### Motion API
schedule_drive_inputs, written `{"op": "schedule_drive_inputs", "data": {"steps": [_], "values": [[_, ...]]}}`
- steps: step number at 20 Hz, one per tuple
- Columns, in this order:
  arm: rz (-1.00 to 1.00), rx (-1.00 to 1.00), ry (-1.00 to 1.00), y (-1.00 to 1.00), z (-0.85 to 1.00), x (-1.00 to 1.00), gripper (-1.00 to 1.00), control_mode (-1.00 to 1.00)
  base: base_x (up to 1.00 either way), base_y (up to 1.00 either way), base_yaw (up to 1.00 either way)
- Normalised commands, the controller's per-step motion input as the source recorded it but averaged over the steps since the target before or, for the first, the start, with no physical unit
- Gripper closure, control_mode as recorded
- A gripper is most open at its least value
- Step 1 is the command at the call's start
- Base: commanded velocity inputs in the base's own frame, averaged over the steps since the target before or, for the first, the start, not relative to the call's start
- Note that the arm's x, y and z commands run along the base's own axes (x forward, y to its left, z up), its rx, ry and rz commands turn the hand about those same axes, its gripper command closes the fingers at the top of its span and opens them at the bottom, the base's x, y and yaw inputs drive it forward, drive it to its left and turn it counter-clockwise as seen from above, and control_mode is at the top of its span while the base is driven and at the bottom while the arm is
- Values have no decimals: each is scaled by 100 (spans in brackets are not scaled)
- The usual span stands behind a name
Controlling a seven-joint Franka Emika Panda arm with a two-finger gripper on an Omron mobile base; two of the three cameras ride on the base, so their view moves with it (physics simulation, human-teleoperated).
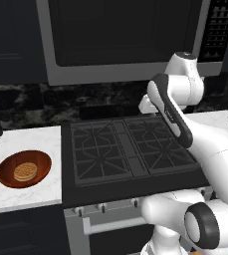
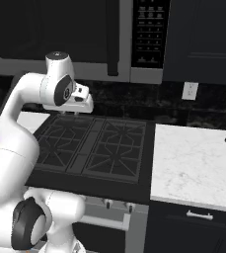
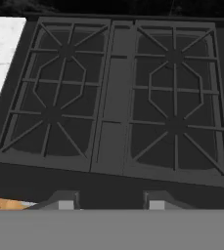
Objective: Open the microwave, place the bowl with waffle inside the microwave, then close the microwave door and turn it on.
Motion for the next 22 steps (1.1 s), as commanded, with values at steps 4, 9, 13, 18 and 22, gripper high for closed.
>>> {"op": "schedule_drive_inputs", "data": {"steps": [4,9,13,18,22], "values": [[-5,0,0,7,-11,4,-100,-100,0,0,0],[-13,-9,-50,30,52,-30,-100,-100,0,0,0],[-9,-6,-75,4,88,-42,-100,-100,0,0,0],[-13,-2,-60,0,77,-18,-100,-100,0,0,0],[-22,0,-33,-24,58,0,-100,-100,0,0,0]]}}
